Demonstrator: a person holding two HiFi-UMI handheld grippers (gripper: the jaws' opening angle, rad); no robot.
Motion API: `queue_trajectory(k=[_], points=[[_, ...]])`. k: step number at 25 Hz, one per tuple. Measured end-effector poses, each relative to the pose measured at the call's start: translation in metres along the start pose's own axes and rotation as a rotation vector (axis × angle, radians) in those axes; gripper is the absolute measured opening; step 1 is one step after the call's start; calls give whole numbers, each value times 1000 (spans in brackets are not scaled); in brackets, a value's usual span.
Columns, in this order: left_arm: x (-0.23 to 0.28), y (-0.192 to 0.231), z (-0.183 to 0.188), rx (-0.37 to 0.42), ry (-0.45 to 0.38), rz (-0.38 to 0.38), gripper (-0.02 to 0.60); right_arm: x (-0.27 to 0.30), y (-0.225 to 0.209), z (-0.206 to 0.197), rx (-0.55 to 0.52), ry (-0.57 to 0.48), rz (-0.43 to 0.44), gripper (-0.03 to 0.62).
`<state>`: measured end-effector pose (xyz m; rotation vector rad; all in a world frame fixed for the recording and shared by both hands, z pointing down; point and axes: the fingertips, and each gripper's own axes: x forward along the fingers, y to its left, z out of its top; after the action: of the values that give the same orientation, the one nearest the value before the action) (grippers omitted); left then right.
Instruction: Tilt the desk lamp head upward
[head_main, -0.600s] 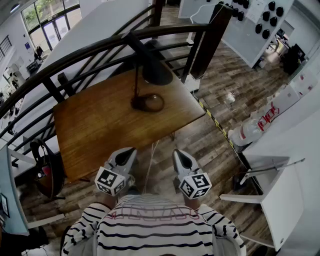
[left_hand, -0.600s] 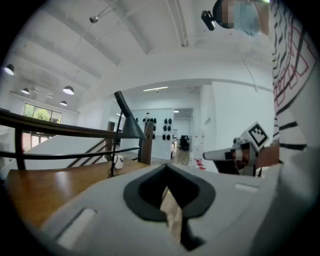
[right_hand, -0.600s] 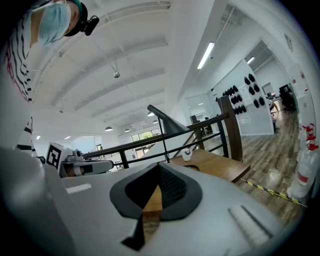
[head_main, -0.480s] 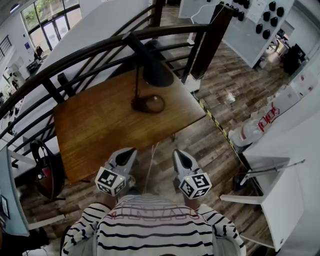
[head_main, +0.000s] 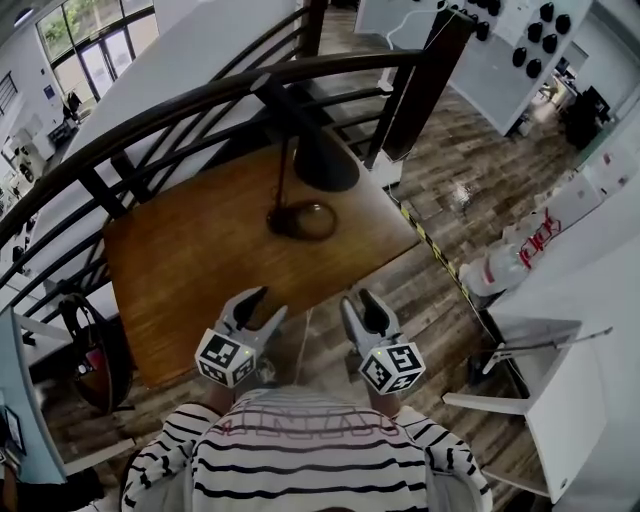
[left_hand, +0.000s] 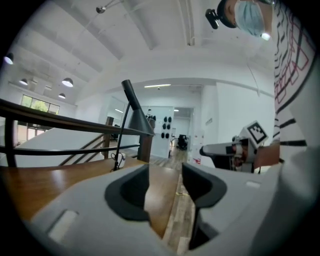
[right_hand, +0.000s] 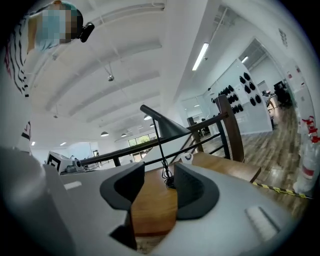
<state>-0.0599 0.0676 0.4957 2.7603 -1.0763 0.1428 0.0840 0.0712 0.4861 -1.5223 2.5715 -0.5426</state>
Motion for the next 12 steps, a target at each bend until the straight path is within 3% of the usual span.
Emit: queue_trajectory(k=[1,4,12], points=[[2,9,1,-1,1,-3,206,9,-1,1,4,-2,-9,175],[5,34,1,-6,11,-15,215,32,-2,1,17,-10,-31,282],[17,106,13,-1,35,-34,262,95,-3,5,26,-13,-72,301]])
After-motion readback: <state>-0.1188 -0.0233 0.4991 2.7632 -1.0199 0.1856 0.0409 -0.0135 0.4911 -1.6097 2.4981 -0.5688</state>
